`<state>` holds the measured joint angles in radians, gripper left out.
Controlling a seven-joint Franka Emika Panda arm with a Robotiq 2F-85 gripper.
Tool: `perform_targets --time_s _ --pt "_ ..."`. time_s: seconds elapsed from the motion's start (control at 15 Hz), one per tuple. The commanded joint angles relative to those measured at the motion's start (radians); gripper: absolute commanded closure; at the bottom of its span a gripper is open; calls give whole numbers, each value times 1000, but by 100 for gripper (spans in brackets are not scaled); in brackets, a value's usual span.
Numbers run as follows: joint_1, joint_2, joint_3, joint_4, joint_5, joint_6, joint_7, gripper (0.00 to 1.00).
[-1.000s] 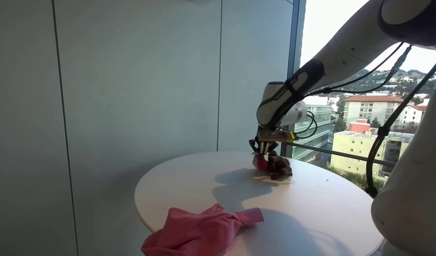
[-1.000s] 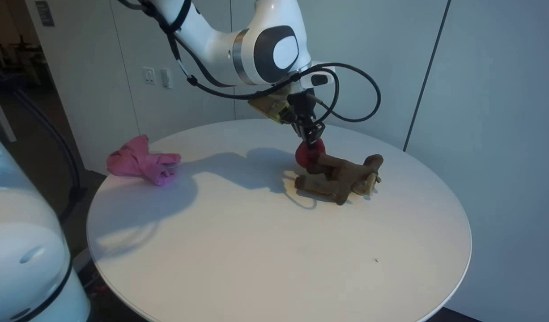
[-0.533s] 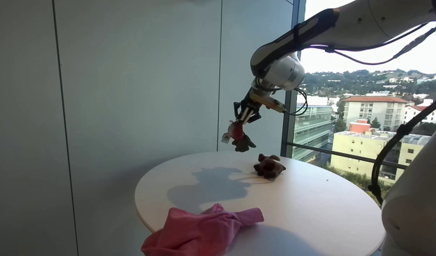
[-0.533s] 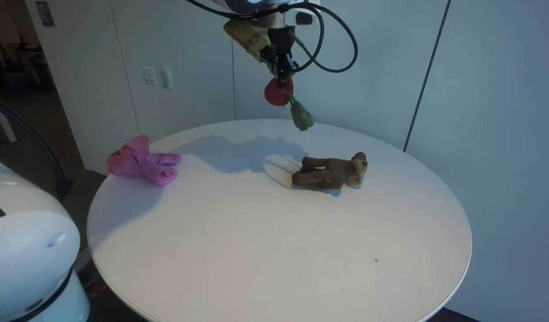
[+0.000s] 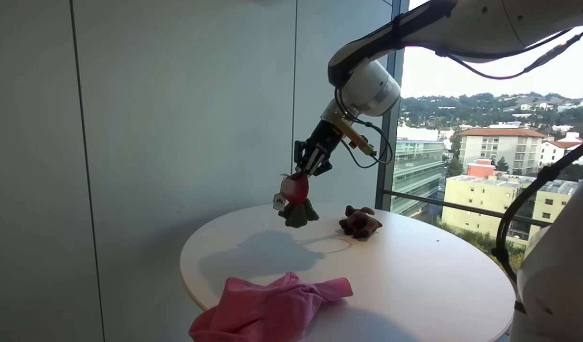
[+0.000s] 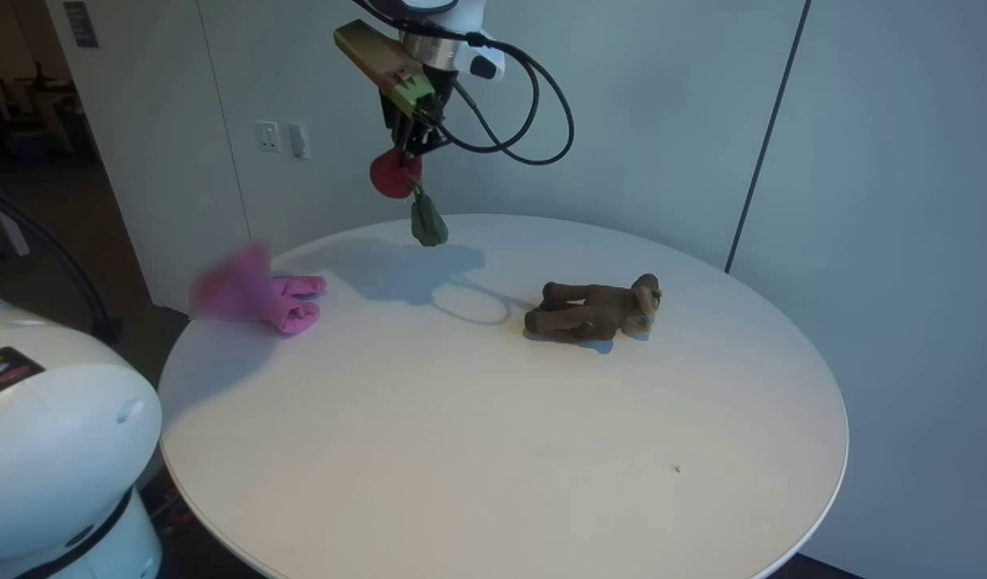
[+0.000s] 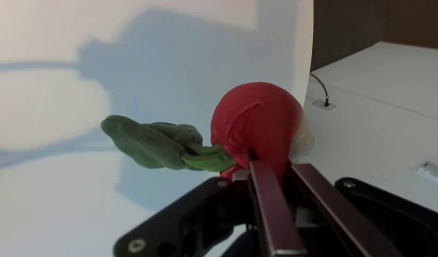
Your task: Move all the objects on the table to the far left of the table
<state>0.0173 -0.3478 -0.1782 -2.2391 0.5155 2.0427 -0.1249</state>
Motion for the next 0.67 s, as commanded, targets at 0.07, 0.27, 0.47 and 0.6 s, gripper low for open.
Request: perform_targets --time_s 0.07,0.27,0.47,0.6 --pt "29 -33 27 -43 25 -193 -112 89" --pt "42 -39 55 -56 -2 -323 -182 64" --pt "43 -32 89 -62 -19 -367 -202 46" --pt "30 -56 131 -91 -70 -232 -193 30"
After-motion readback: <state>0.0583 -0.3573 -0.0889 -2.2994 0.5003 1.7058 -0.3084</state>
